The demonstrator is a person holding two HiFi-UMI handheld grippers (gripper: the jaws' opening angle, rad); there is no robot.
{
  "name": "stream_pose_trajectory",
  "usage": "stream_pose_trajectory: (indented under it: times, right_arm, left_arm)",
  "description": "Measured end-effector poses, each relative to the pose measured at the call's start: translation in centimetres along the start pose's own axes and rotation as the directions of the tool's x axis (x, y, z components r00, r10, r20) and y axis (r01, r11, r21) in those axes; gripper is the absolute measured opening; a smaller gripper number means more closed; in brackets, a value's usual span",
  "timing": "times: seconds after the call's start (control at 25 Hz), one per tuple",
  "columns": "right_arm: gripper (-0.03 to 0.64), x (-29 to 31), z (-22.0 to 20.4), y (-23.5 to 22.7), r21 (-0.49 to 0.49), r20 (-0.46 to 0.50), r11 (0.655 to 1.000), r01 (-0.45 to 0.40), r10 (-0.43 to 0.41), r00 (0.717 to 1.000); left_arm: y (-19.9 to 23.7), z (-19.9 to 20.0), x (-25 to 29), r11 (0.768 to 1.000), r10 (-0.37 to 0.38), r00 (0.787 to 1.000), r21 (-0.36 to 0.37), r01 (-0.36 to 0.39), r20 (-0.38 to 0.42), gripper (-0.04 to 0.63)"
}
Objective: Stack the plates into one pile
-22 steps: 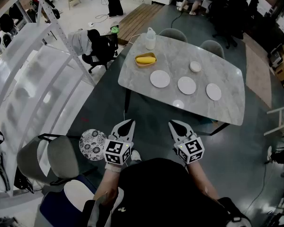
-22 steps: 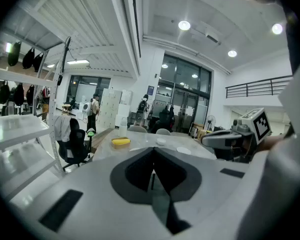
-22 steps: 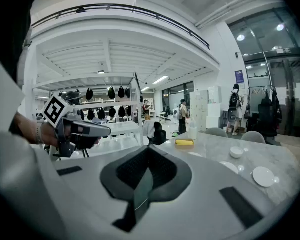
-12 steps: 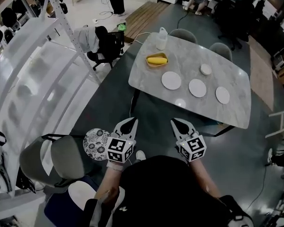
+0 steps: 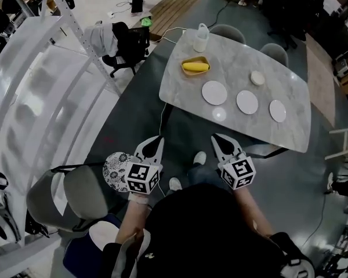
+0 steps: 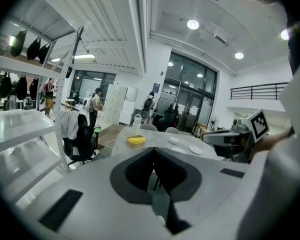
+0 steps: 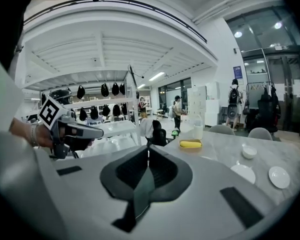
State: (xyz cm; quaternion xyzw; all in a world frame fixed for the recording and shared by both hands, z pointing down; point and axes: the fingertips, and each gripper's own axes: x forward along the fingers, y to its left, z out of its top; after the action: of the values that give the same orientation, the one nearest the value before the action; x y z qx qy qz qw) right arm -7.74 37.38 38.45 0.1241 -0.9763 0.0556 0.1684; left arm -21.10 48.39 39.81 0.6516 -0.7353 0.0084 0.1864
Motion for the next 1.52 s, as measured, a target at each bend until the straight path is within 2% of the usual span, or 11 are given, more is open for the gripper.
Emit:
stream_pose_trajectory:
  times: [0.36, 0.76, 0.96, 1.12, 1.28, 1.52]
  right_arm:
    - [0.018, 5.6, -0.1, -8.1, 0.076, -0.044, 0.997, 0.020, -0.016, 0.999]
    - [0.019, 11.7, 0.8, -19.7, 0.117, -0.132, 0.993, -0.017, 0.032, 0.991]
    - [0.020, 13.4, 0.2, -24.5, 0.151, -0.164, 0.988, -0.027, 0.052, 0.985]
    - [0.020, 14.4, -1.3, -27.1, 0.182, -0.200, 0.983, -0.035, 0.072, 0.977]
    - [0.020, 14.4, -2.9, -28.9, 0.214, -0.234, 0.977, -0.001, 0.053, 0.971]
    - [0.020, 14.3, -5.1, -30.9, 0.269, -0.276, 0.959, 0.089, -0.011, 0.961]
  left_arm:
    - [1.2, 0.8, 8.6, 1.000, -0.016, 0.996, 0.008, 0.016, -0.086, 0.008]
    - [1.1, 3.7, 22.7, 0.999, -0.040, 0.985, 0.007, 0.041, -0.168, 0.008]
    - [1.0, 3.6, 28.6, 0.999, -0.027, 0.971, 0.021, 0.033, -0.236, 0.008]
    - [0.7, 2.5, 32.3, 0.998, -0.030, 0.951, 0.039, 0.044, -0.307, 0.008]
    - [-0.1, 0.9, 35.1, 0.995, -0.052, 0.924, 0.056, 0.079, -0.379, 0.009]
    - [-0.8, -2.0, 39.0, 0.980, -0.116, 0.857, 0.082, 0.181, -0.502, 0.008]
